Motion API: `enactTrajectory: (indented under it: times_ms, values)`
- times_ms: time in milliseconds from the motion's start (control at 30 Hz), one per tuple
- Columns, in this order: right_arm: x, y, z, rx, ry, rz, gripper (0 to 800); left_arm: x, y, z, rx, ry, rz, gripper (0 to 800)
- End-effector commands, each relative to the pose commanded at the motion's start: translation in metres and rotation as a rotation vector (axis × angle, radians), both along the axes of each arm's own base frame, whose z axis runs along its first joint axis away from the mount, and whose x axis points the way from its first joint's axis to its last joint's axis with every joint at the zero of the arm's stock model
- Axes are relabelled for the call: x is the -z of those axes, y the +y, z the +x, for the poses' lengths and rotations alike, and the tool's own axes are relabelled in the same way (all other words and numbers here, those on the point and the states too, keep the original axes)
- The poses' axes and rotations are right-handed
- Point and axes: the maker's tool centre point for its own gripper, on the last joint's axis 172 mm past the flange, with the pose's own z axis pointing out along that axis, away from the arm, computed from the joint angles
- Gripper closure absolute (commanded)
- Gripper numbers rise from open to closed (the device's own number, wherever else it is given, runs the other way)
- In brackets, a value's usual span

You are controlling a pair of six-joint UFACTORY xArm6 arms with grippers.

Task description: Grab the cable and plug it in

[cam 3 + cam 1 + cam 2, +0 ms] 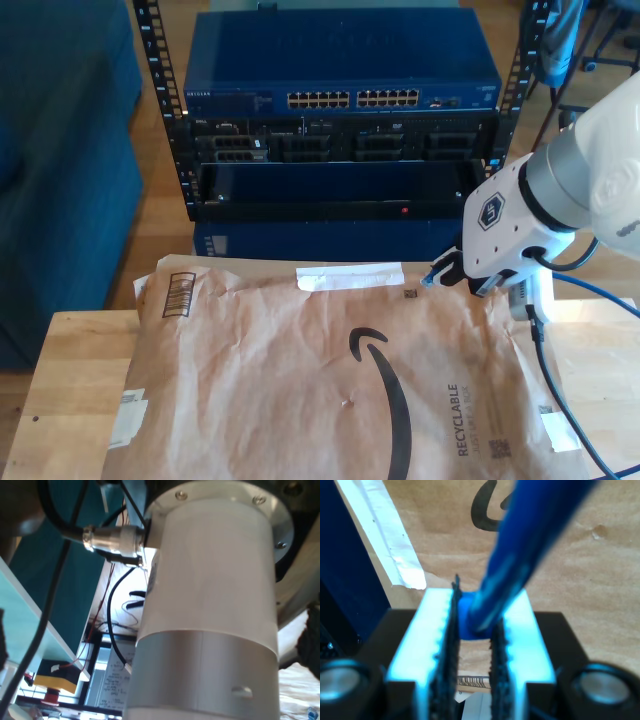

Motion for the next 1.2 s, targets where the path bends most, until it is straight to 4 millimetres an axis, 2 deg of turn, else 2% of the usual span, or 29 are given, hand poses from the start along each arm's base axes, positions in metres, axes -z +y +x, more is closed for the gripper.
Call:
enactTrajectory:
  times_ms: [200,367,633,767,833,933,1067,1200]
  values:
    - [0.001,-0.001,-0.001,-0.001,0.001,-0.008,798,0.006,-0.007,-0.005,0.005,-0.034,0.003,0]
    - [0.001,-0.002,-0.001,-0.002,0.001,-0.009,798,0.021,-0.012,-0.01,-0.028,-0.041,0.028,0]
    - [0.008,-0.002,-0.005,-0.002,0.015,-0.011,798,0.034,-0.001,-0.015,-0.069,-0.052,0.131,0]
    - [0.009,-0.002,-0.005,-0.002,0.016,-0.012,798,0.044,-0.01,-0.019,-0.079,-0.068,0.128,0]
    - [0.01,-0.002,-0.006,-0.003,0.018,-0.012,798,0.048,-0.009,-0.02,-0.093,-0.07,0.143,0]
    - [0.013,-0.002,-0.008,-0.001,0.026,-0.012,798,0.06,-0.019,-0.021,-0.103,-0.071,0.137,0]
    - [0.018,-0.002,-0.009,0.001,0.027,-0.014,798,0.07,-0.012,-0.02,-0.111,-0.079,0.181,0]
    - [0.02,-0.003,-0.01,0.001,0.03,-0.016,798,0.089,-0.009,-0.023,-0.142,-0.082,0.24,0]
